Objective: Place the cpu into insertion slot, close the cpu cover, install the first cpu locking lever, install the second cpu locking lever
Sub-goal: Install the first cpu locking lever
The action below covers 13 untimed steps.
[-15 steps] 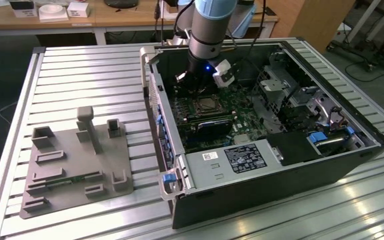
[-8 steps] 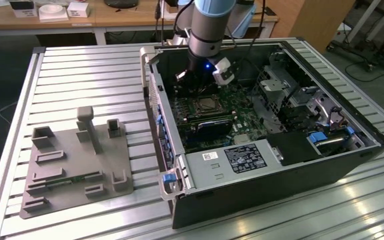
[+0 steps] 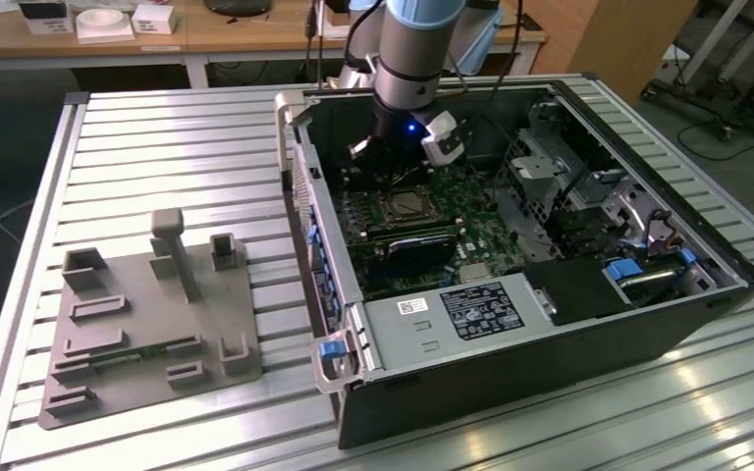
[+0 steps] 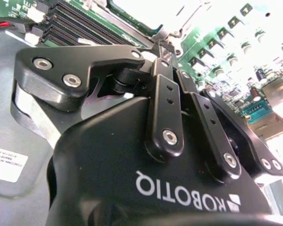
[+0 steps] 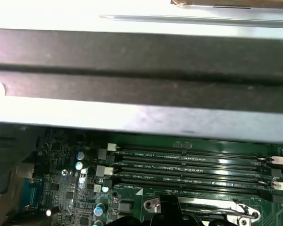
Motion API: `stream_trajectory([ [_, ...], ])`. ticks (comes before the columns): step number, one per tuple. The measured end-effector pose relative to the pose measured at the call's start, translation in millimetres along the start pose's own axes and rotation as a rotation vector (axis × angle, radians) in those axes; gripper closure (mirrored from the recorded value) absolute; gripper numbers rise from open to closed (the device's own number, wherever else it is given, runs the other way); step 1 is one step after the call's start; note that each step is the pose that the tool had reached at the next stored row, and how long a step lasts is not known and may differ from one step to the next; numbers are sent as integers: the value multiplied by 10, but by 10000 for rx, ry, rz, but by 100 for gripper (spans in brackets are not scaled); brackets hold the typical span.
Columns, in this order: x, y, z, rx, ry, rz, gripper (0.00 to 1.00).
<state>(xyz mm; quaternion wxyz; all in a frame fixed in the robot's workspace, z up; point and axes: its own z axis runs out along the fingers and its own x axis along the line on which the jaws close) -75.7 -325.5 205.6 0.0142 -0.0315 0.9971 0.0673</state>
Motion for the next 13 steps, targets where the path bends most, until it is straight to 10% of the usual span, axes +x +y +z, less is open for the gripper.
stream_trajectory([
  [13, -97, 16, -13, 63, 3, 2, 89],
])
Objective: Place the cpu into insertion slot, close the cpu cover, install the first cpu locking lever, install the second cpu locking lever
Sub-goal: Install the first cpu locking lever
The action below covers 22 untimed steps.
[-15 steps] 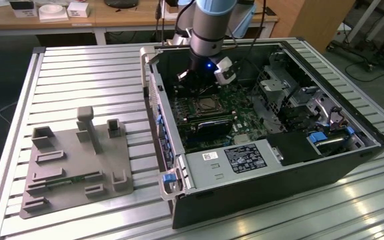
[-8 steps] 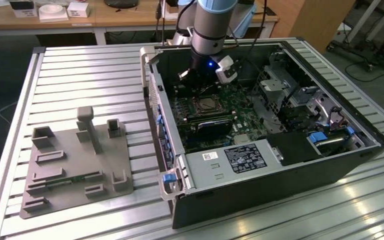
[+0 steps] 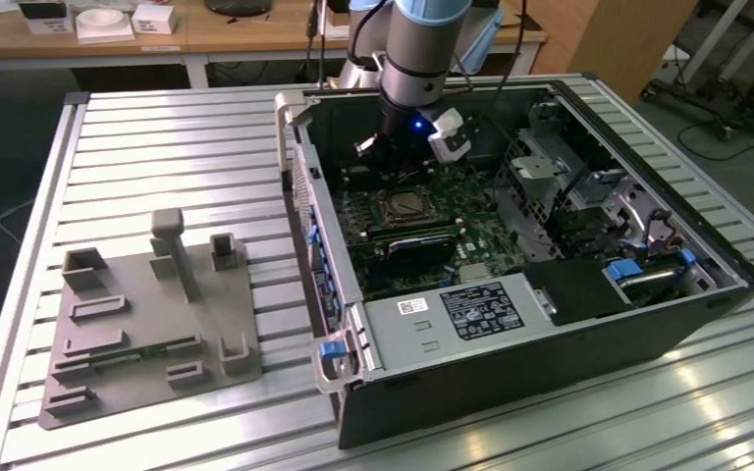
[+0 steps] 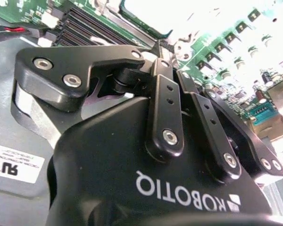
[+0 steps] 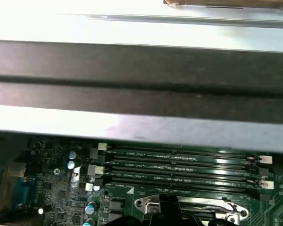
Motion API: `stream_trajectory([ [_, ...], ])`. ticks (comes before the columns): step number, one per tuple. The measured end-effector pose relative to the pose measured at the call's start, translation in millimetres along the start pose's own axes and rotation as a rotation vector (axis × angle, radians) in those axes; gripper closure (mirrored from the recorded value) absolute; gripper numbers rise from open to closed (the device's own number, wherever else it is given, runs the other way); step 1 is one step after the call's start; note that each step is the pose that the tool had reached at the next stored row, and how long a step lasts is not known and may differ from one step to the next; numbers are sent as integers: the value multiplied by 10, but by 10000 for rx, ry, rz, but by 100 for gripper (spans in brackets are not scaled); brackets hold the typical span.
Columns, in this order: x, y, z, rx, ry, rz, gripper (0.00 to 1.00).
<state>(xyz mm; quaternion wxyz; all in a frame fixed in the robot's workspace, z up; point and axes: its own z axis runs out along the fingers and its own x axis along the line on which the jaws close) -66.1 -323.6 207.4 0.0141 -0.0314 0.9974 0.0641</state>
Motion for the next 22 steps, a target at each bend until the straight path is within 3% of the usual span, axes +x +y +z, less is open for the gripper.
stream_trajectory([
  [22, -218, 4, 16, 13, -14, 114, 89],
])
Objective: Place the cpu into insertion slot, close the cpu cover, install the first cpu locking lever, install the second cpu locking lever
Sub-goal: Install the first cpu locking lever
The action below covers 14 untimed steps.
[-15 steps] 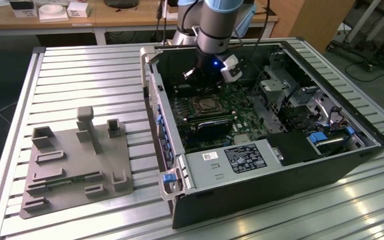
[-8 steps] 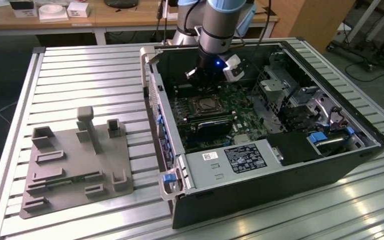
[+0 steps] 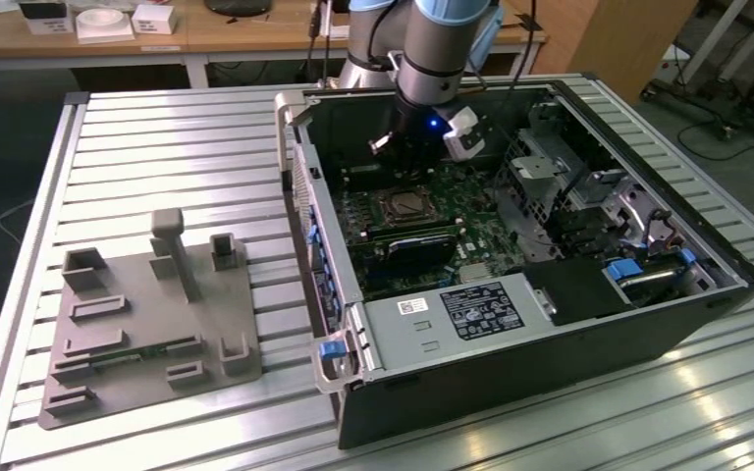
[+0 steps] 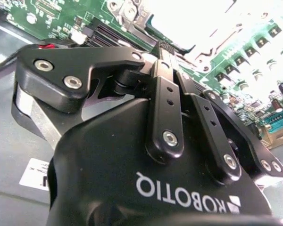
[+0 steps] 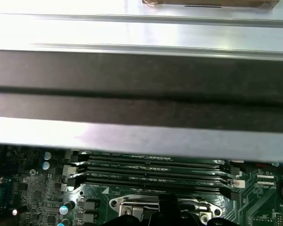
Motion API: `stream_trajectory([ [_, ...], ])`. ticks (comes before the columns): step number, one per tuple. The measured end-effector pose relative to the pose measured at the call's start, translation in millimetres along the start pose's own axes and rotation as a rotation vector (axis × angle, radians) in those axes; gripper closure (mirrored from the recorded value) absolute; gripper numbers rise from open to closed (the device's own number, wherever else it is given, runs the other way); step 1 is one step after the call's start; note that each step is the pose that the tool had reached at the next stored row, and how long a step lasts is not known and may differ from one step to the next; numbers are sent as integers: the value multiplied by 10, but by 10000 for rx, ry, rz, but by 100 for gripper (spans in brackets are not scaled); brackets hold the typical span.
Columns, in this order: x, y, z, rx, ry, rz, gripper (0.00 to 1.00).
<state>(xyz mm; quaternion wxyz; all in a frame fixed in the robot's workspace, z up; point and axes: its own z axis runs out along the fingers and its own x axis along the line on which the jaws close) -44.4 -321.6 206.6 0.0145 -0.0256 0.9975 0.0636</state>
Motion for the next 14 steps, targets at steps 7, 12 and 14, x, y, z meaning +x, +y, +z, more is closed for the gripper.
stream_trajectory([
  [7, -49, 21, 5, 17, -5, 46, 89],
  [12, -81, 45, 10, 20, -6, 52, 89],
  [14, -102, 44, 11, 25, -8, 65, 89],
])
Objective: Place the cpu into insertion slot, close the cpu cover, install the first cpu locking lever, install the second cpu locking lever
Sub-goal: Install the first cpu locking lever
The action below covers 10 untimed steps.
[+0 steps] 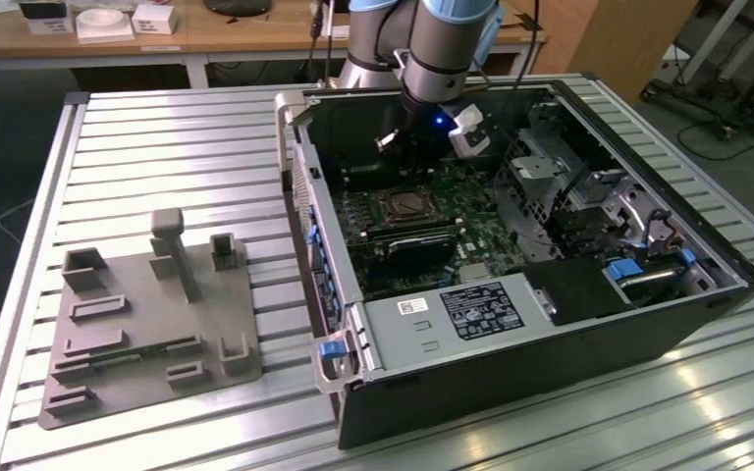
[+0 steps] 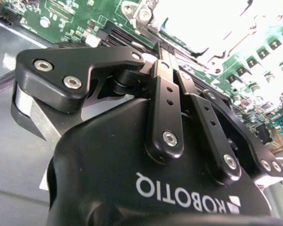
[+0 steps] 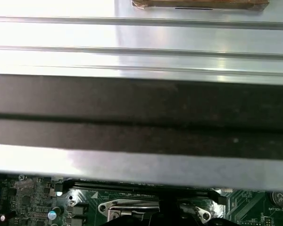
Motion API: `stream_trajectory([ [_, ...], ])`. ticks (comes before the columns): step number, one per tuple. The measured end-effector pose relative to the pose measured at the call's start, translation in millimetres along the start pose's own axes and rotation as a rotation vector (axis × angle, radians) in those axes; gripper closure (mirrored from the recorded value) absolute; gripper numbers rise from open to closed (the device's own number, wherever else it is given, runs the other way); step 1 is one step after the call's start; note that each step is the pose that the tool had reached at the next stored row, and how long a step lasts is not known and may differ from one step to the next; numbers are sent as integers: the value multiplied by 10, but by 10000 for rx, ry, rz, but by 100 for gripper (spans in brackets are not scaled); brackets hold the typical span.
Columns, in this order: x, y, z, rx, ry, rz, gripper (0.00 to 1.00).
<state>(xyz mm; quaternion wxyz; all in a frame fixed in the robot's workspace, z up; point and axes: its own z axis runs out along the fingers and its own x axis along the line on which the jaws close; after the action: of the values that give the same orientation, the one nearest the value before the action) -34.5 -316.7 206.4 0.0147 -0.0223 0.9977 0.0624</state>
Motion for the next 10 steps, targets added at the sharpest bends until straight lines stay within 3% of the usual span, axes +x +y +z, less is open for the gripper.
stream_trajectory([
  [10, -39, -3, 15, 33, -3, 43, 89],
])
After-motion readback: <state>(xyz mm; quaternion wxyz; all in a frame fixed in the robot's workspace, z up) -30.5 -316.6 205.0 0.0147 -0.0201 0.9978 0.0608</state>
